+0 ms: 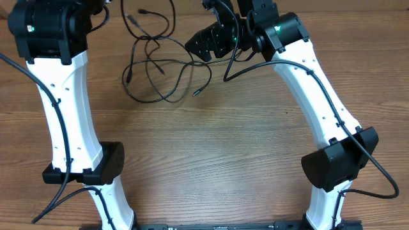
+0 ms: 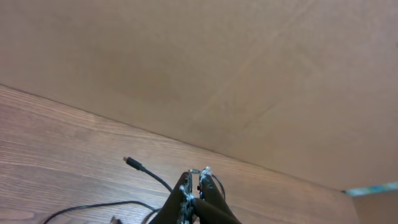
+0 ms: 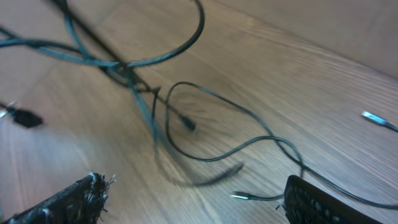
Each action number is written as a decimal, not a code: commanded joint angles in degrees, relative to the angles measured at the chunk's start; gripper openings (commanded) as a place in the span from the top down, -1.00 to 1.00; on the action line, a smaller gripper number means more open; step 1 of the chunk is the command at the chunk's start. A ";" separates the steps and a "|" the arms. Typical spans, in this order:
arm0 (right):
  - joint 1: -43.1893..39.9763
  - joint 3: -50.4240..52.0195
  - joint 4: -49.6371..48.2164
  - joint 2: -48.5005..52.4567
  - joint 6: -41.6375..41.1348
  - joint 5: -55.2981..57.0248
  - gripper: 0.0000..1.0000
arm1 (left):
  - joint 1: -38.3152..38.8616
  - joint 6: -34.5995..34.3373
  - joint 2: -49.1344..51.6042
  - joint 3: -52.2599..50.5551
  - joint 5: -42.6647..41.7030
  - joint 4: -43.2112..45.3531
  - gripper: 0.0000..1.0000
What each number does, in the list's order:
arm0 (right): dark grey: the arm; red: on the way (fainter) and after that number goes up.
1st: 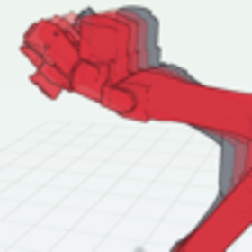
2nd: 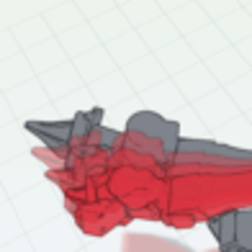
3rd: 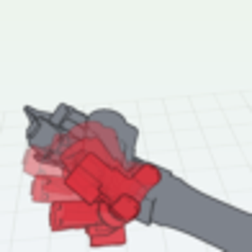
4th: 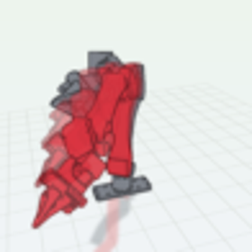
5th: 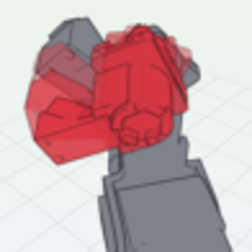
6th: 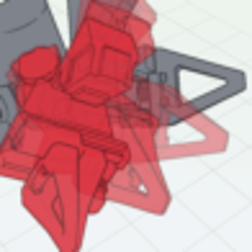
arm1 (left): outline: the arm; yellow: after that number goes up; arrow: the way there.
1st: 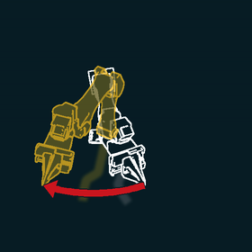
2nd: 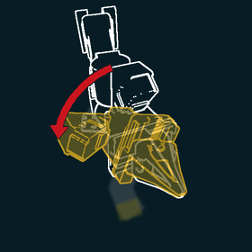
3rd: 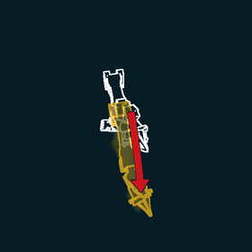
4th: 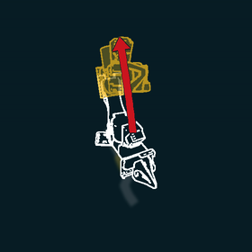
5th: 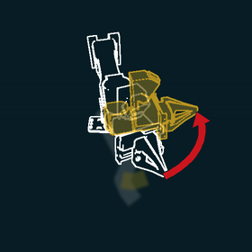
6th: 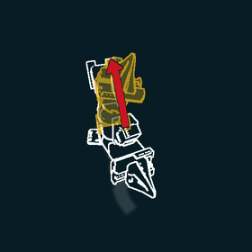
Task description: Untangle cables
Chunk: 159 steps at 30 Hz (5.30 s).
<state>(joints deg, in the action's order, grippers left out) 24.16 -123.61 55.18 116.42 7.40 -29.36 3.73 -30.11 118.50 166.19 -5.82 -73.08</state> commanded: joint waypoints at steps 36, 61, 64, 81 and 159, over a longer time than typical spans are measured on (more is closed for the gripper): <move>9.94 -5.05 -1.20 0.59 10.73 16.50 -0.85 | -6.64 -4.63 -4.09 0.52 -8.50 -1.73 0.92; -13.46 -4.72 7.80 0.55 4.57 19.43 0.92 | -39.98 -0.04 -10.49 0.52 -28.92 -11.61 0.92; -19.06 -4.72 10.10 -0.26 4.57 19.41 0.92 | -45.00 1.33 -10.49 0.52 -31.91 -12.48 0.92; -15.96 -11.65 11.93 -13.75 -0.37 11.91 0.92 | -19.67 5.84 -10.51 0.50 -25.57 -8.33 0.92; -61.31 -15.96 -55.34 20.00 -29.18 28.89 0.92 | 13.84 27.58 -0.90 0.42 0.46 -10.49 -0.14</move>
<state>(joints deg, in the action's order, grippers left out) -36.25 -138.93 -8.78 137.73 -3.16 -2.17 17.54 -3.84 118.76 165.84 -5.72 -82.94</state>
